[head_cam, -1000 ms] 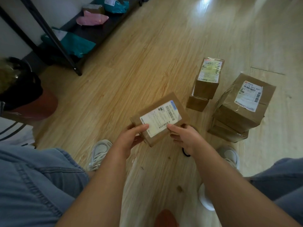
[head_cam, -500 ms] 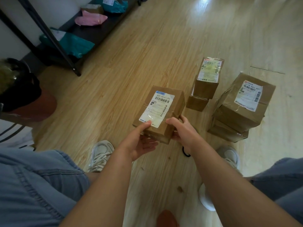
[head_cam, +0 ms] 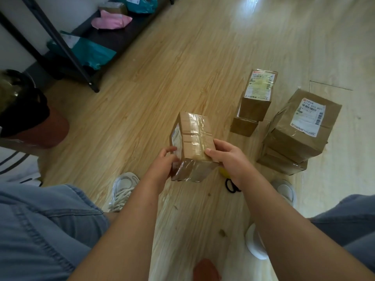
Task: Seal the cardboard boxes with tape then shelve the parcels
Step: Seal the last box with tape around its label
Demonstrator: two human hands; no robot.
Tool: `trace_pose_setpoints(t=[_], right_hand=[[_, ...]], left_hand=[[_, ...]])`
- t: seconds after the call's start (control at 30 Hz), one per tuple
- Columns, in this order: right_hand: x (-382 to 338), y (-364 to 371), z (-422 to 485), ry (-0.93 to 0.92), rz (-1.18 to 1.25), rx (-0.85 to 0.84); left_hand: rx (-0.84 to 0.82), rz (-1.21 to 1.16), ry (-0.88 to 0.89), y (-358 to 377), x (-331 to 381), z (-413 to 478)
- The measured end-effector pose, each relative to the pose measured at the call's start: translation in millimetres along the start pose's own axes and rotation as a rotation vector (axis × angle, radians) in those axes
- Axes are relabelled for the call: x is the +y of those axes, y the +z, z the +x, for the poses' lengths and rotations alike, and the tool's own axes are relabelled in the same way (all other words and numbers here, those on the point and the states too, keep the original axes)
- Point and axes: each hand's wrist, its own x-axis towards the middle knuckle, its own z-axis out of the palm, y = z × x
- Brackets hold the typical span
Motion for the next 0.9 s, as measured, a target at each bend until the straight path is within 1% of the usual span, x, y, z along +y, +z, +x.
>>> trace_pose_setpoints(t=[0.17,0.23,0.33,0.43,0.6,0.7,0.77,0.83,0.9], right_hand=[[6,-1,5,-0.007,0.050,0.015],[13,1,9,0.006,0.045,0.015],[26,9,19,0.039,0.029,0.031],[38,9,29,0.094,0.033,0.026],[54,2,40,0.183,-0.007,0.028],[68,1,48,0.248,0.037,0.082],[79,1,52,0.296,-0.012,0.127],[88,2,56,0.341,-0.127,0.162],[89,7,54,0.393,-0.254,0.125]], left_hand=[[-0.057,-0.078,-0.091,8,-4,0],[-0.081,-0.013,-0.087,13,-4,5],[-0.032,0.130,-0.076,17,-15,19],[-0.037,0.119,-0.059,21,-29,30],[0.005,0.184,-0.096,30,-53,47],[-0.012,0.122,-0.113,27,-64,50],[-0.028,0.036,-0.140,19,-70,49],[-0.048,-0.084,-0.203,6,-74,48],[-0.050,-0.211,-0.238,-6,-77,50]])
